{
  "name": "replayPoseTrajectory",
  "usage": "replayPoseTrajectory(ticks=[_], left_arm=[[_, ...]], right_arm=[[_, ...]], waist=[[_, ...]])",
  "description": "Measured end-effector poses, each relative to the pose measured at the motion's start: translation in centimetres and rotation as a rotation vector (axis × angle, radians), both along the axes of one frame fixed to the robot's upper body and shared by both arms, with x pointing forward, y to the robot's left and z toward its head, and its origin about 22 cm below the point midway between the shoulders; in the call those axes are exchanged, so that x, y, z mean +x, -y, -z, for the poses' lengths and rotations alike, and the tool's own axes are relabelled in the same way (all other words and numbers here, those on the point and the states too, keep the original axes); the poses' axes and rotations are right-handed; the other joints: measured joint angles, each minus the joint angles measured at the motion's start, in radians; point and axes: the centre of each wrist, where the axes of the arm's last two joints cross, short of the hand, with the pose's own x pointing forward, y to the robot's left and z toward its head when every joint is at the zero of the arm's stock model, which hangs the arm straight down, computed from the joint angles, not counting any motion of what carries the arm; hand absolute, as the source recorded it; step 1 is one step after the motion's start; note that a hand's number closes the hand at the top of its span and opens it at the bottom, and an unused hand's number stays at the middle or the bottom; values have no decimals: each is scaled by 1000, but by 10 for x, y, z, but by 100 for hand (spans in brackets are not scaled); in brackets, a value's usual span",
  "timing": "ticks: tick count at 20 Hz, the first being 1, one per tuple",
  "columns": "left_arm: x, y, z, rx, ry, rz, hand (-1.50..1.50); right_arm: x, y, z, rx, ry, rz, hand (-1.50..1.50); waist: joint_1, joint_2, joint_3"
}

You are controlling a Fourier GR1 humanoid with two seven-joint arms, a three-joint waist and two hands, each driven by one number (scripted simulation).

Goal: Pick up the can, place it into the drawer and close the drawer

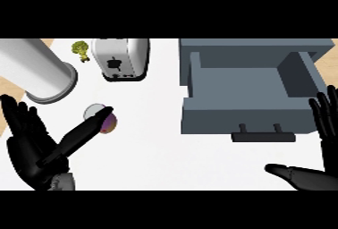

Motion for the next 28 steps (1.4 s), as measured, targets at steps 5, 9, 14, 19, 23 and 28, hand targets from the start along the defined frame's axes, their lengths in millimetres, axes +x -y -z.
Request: replayPoseTrajectory(ticks=[5, 9, 14, 19, 23, 28], left_arm=[[12, 10, 11, -8, -33, 9, -150], [23, 13, 29, -22, -63, 1, -150], [32, 19, 56, -36, -100, -10, -150], [29, 18, 88, -45, -129, -33, -150], [36, 19, 108, -51, -142, -56, -150], [33, 8, 132, -74, -152, -89, -150]], right_arm=[[1, 8, 0, 0, 13, 7, -150], [0, 9, -1, -6, 11, 13, -150], [-9, 13, -7, -9, 19, 14, -150], [-17, 14, -8, -13, 24, 19, -150], [-19, 16, -6, -14, 22, 18, -150], [-26, 15, -8, -10, 25, 19, -150]], waist=[[0, 0, 0], [-1, 1, 0], [-2, 1, -1], [-3, 1, -1], [-4, 1, -1], [-4, 1, -2]])
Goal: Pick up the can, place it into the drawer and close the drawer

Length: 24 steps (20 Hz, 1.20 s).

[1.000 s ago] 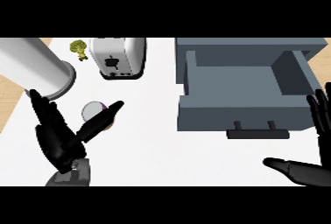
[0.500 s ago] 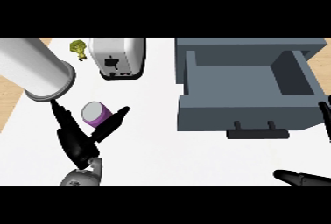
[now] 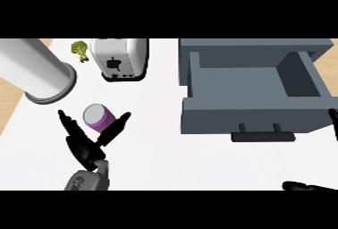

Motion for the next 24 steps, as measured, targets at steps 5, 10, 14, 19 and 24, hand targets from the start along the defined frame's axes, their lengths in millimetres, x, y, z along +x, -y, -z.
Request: replayPoseTrajectory(ticks=[5, 10, 14, 19, 24], left_arm=[[-4, -14, 27, -25, -18, -19, -150], [-2, -20, 52, -45, -22, -26, -150], [5, -26, 66, -60, -16, -44, -150], [4, -38, 88, -75, -18, -70, -150], [7, -53, 102, -78, -15, -58, -150]], right_arm=[[-9, 4, -11, -1, 3, 3, -150], [-5, 9, -15, 2, 12, 9, -150], [-4, 10, -22, -12, 2, 15, -150], [-8, 9, -23, -19, 1, 14, -150], [-7, 8, -21, -20, -2, 8, -150]], waist=[[-1, 0, 0], [0, 0, 0], [0, 0, 1], [-1, 1, 1], [-1, 1, 1]])
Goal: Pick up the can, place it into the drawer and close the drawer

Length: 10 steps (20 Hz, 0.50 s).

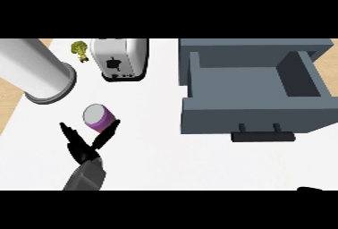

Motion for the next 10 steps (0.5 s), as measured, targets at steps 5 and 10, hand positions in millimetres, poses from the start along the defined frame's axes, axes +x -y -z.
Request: replayPoseTrajectory(ticks=[5, 10], left_arm=[[13, -8, 1, 14, 13, 26, -150], [20, -9, 2, 1, 29, 104, -150]], right_arm=[[0, 4, -5, 2, 10, 1, -150], [7, -4, -9, -7, 16, 0, -150]], waist=[[-1, 1, 0], [-3, 2, 0]])
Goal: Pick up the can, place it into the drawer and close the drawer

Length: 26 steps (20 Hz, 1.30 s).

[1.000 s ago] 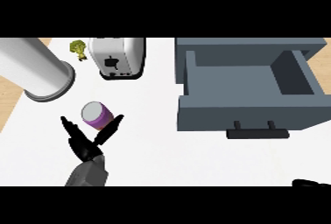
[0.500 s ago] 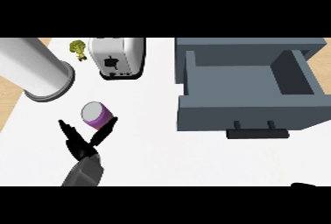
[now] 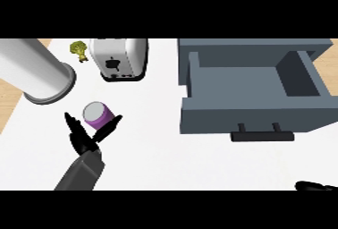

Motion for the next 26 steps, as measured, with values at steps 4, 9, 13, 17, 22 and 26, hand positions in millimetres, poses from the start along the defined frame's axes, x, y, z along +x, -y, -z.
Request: replayPoseTrajectory(ticks=[4, 9, 13, 17, 22, 26], left_arm=[[9, -1, -3, -23, 31, 47, 150], [18, -4, -9, -38, 85, 104, 150], [27, -12, -16, -30, 119, 152, 150], [32, 4, -19, -31, 137, 401, 150], [40, 17, -25, -54, 156, 689, 150], [59, 35, -44, -59, 196, 787, 150]], right_arm=[[-5, 4, 0, 3, 3, 4, -150], [-5, 8, 0, -4, 10, 6, -150], [-2, 12, 3, -11, 18, 14, -150], [1, 6, 1, -15, 21, 2, -150], [1, 7, 1, -19, 22, 14, -150], [-5, 8, 1, -28, 25, 27, -150]], waist=[[-5, 0, 0], [-4, 1, 1], [-6, 2, 0], [-12, 3, 0], [-10, 1, 0], [-4, -1, 1]])
